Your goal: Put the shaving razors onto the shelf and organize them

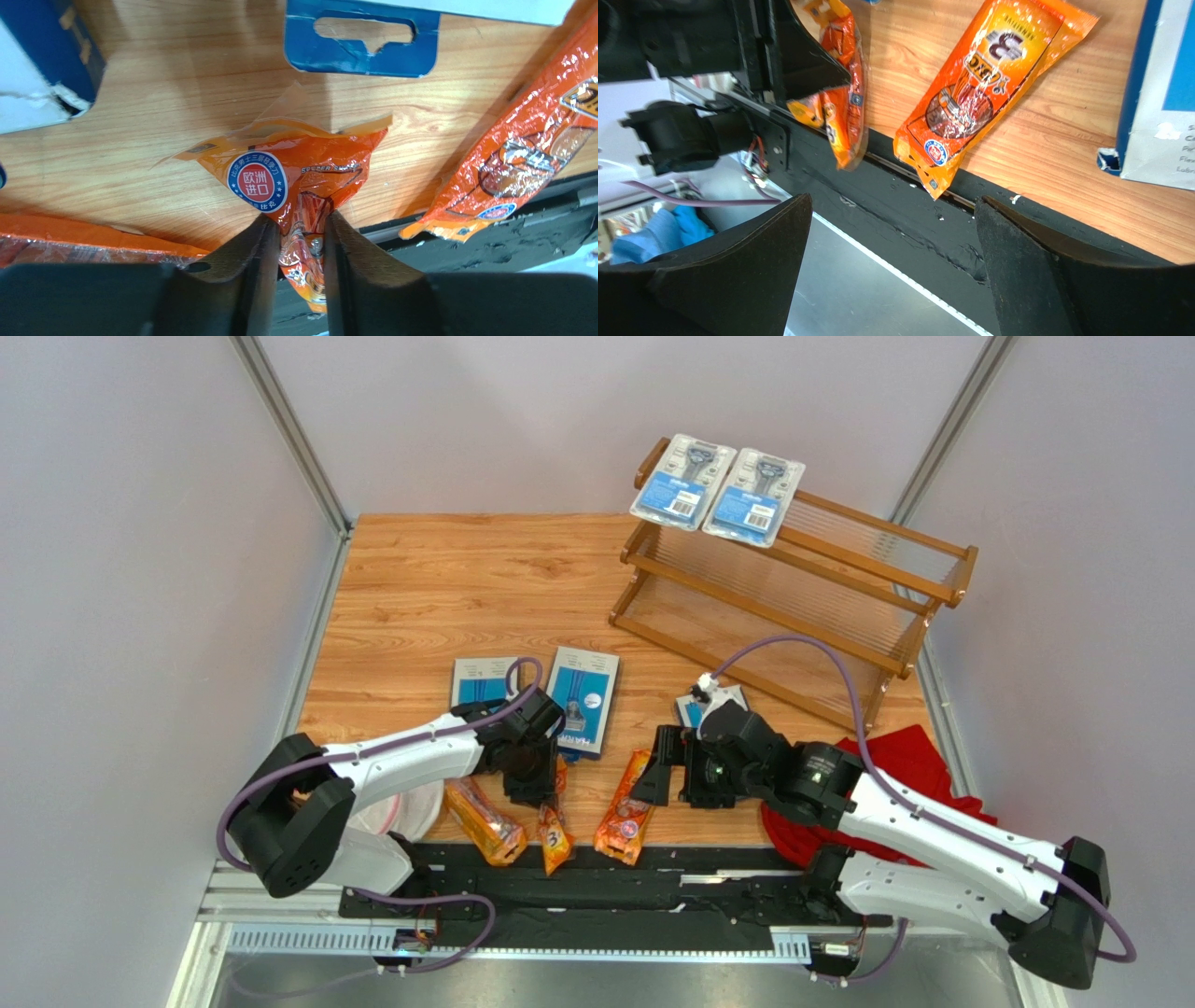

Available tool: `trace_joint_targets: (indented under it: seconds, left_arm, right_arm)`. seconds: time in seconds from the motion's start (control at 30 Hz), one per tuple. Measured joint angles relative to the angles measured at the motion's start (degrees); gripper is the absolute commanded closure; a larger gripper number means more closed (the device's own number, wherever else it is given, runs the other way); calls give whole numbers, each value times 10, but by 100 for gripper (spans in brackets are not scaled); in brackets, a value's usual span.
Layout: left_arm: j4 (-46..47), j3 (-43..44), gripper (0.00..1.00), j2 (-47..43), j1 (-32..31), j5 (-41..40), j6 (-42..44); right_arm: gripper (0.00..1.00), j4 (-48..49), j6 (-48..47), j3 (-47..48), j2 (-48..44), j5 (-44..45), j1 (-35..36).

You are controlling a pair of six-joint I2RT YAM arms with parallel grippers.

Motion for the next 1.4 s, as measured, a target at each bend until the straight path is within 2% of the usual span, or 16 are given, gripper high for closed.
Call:
trace_joint_targets:
  seconds: [0.17,0.43,0.73,1.07,1.27,1.3,1.37,1.4]
  left_arm:
    - [6,0,75,-4,0,9,0]
    - [5,8,75,-65,0,10,-5]
    - [3,19,75,-90,0,20,-16]
    - [-4,23,75,-127,0,28,-24]
    - [-8,25,75,-144,0,29,-26]
    - [-8,25,75,-147,-1,29,-27]
    - [-8,25,75,-152,-1,30,-28]
    - [-8,25,75,-154,-1,30,-28]
  right_arm:
    - [9,10,11,0,16,22,45]
    - [9,74,34,0,34,43,87]
    - [9,130,50,15,145,66,154]
    - [12,188,50,39,228,66,168]
    - [25,203,51,54,257,64,168]
    - [32,206,51,54,262,65,168]
    - [39,210,52,54,269,66,168]
    - [46,212,53,54,272,66,168]
